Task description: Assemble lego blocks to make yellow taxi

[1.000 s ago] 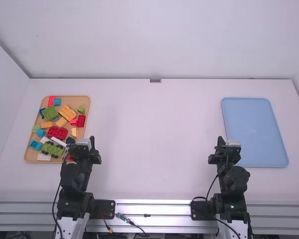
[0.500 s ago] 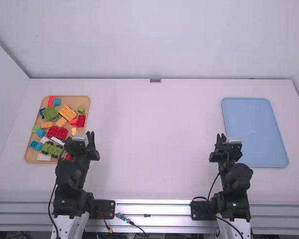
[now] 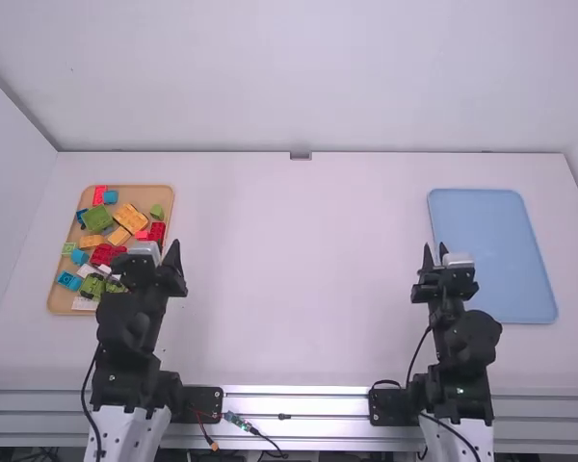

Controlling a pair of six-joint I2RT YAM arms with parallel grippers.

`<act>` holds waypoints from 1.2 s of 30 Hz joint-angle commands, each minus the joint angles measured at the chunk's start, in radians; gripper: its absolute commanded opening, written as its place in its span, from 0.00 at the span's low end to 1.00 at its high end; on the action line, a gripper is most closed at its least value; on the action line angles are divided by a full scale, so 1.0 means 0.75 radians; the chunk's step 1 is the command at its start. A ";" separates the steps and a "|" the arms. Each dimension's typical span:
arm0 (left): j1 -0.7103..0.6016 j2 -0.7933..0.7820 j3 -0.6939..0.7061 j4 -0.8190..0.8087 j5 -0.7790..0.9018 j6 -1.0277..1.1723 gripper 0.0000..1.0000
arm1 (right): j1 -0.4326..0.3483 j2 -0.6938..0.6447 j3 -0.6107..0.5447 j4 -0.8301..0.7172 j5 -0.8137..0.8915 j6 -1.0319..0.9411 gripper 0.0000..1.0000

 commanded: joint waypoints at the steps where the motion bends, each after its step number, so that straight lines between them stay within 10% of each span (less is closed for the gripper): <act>1: 0.006 0.054 0.083 0.005 -0.014 -0.020 0.35 | 0.003 0.034 0.071 0.024 0.002 0.016 0.26; 36: 0.006 0.818 0.541 -0.084 -0.053 -0.109 0.93 | 0.085 0.698 0.494 0.216 -0.037 0.142 0.76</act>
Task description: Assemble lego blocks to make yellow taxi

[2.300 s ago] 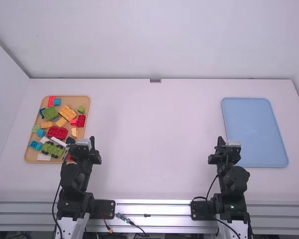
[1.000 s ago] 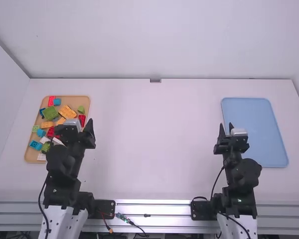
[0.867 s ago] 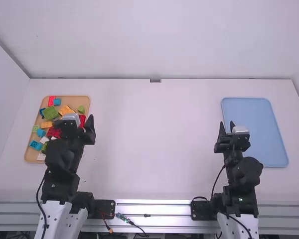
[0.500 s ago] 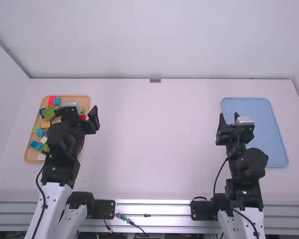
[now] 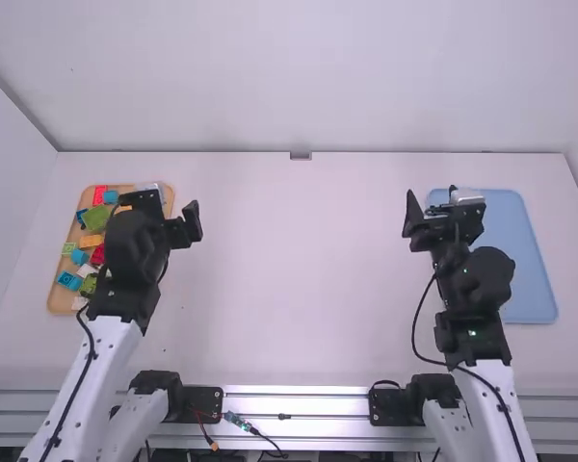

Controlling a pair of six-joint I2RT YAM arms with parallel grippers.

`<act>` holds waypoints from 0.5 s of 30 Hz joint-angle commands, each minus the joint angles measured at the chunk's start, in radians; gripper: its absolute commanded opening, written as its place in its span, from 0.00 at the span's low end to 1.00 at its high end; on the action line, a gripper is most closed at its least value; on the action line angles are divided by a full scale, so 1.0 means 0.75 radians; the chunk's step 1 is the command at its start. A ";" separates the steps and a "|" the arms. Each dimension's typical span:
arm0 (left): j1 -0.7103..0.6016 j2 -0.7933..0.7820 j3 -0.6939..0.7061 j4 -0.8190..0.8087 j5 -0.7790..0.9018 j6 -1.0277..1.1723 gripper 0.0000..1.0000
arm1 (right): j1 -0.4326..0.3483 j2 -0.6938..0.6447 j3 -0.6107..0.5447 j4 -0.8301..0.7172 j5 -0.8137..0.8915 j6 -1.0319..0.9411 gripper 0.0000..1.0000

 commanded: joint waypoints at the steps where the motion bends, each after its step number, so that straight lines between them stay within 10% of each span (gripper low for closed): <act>1: 0.006 0.040 0.062 -0.023 -0.020 -0.007 0.94 | -0.003 0.062 0.021 0.011 0.002 0.006 0.78; 15: 0.058 0.188 0.119 -0.034 -0.017 -0.098 0.99 | 0.003 0.364 0.044 -0.034 -0.011 0.010 0.99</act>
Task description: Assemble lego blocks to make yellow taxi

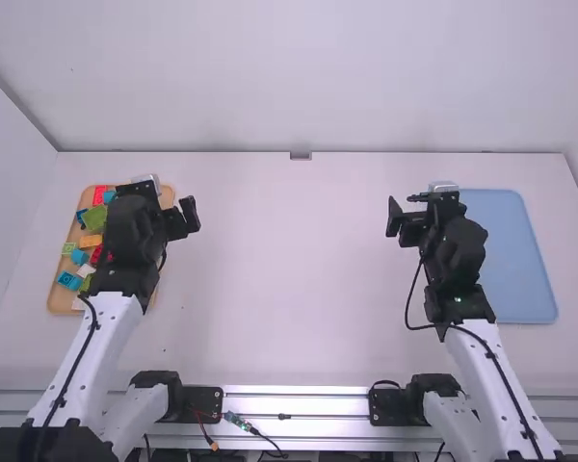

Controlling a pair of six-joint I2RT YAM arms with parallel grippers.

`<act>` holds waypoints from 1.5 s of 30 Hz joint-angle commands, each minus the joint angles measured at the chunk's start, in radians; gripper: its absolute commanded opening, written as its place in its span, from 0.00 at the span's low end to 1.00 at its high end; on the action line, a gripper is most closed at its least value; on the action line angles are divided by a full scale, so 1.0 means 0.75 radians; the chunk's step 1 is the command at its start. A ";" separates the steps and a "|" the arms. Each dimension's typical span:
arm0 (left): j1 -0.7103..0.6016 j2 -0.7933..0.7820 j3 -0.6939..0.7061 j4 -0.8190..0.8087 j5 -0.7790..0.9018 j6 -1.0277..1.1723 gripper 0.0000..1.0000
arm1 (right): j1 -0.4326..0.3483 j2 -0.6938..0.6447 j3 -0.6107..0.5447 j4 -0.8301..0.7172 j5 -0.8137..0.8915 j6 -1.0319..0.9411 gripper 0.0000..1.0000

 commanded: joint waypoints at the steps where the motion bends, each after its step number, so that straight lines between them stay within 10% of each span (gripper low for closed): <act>1: -0.004 0.008 0.033 0.005 -0.005 -0.023 0.99 | 0.003 0.051 0.050 -0.027 -0.025 0.009 0.99; 23: 0.210 0.147 0.123 -0.007 -0.046 -0.301 0.99 | 0.007 0.420 0.401 -0.397 -0.013 0.004 0.99; 45: 0.328 0.985 1.129 -0.800 -0.146 -0.381 0.99 | 0.016 0.458 0.402 -0.343 -0.013 0.003 0.99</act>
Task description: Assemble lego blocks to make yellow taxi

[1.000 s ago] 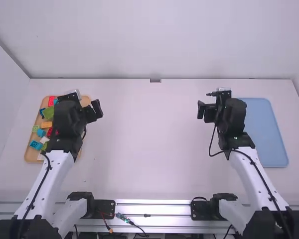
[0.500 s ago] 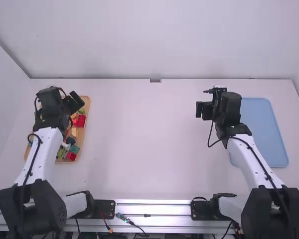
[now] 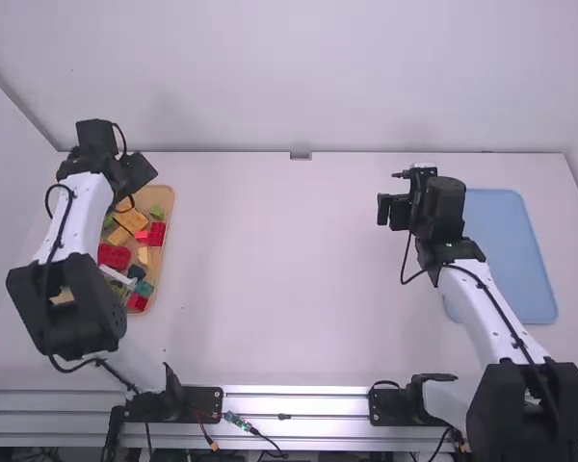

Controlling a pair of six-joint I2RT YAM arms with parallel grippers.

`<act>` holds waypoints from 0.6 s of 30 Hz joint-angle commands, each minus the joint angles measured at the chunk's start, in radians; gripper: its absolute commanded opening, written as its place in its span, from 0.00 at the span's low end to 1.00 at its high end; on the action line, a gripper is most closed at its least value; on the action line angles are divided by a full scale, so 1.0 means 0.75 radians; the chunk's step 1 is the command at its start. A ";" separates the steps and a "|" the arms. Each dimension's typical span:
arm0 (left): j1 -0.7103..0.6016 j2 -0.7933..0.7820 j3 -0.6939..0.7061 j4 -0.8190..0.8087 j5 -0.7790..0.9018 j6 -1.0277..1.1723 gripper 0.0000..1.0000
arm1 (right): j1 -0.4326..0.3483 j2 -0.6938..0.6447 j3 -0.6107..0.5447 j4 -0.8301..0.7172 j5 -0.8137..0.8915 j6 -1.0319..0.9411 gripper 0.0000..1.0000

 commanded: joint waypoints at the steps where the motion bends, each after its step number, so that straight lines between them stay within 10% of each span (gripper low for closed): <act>1: 0.014 0.064 0.100 -0.038 -0.039 -0.014 0.99 | 0.003 0.004 0.042 0.003 -0.002 -0.001 0.99; 18: 0.223 0.286 0.136 0.006 0.191 0.002 0.99 | 0.005 0.004 0.042 0.004 0.003 -0.007 0.99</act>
